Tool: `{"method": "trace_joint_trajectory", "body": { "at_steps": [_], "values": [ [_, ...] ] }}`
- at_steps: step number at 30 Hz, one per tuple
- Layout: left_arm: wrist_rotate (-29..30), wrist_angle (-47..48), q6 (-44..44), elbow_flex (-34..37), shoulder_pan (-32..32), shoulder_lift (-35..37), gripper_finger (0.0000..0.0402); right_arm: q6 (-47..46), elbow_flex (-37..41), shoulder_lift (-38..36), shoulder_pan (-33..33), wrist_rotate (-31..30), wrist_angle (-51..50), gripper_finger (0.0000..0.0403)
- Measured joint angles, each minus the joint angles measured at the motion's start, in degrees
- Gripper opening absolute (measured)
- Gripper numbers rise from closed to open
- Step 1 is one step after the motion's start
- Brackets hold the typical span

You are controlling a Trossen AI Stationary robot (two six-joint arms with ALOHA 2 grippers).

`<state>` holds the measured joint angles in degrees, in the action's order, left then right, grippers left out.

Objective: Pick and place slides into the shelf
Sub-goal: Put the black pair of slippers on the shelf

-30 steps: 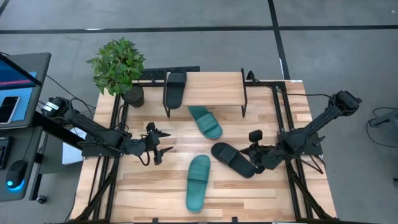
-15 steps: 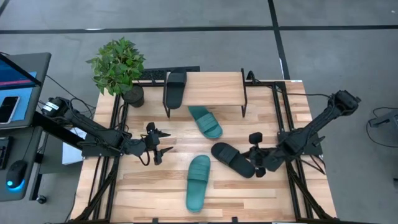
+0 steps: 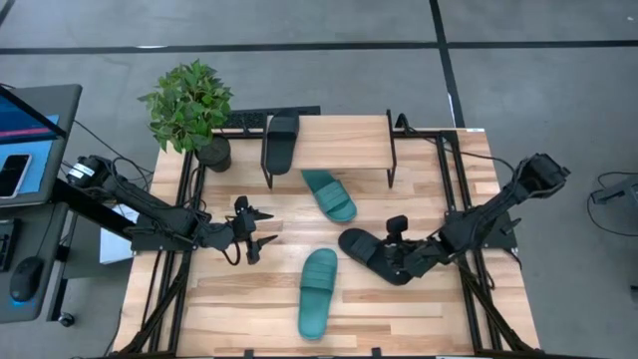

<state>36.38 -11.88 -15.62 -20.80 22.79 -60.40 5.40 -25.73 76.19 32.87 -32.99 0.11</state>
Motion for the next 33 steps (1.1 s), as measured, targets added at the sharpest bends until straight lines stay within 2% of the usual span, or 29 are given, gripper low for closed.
{"method": "trace_joint_trajectory", "body": {
  "at_steps": [6, 10, 14, 19, 20, 24, 33],
  "values": [
    [0.0, 0.0, 0.0, 0.0, 0.0, 0.0, 0.0274, 3.27, -0.1, 5.39, -1.66, 0.01, 4.07, 0.0191],
    [0.0, 0.02, 0.0, 0.0, 0.0, 0.0, 0.0274, 3.25, -0.29, 8.91, -3.72, -0.16, 5.0, 0.0194],
    [0.0, 0.02, 0.02, 0.0, 0.0, 0.0, 0.0274, 3.3, -0.32, 10.96, -4.49, -2.03, 7.33, 0.0152],
    [0.0, 0.02, 0.02, 0.0, 0.0, 0.0, 0.0274, 3.68, -2.48, 11.2, -4.46, -3.89, 5.44, 0.003],
    [0.0, 0.02, 0.02, 0.0, 0.0, 0.0, 0.0274, 3.69, -3.05, 11.24, -4.4, -3.92, 4.87, 0.0017],
    [0.0, 0.02, 0.0, 0.0, 0.0, 0.0, 0.0274, 1.62, -5.67, 11.4, -2.93, -6.26, 0.88, 0.001],
    [0.0, 0.01, 0.0, 0.0, -0.02, 0.0, 0.0274, -5.23, -11.81, 11.36, 2.57, -19.32, -12.7, 0.0004]
  ]
}}
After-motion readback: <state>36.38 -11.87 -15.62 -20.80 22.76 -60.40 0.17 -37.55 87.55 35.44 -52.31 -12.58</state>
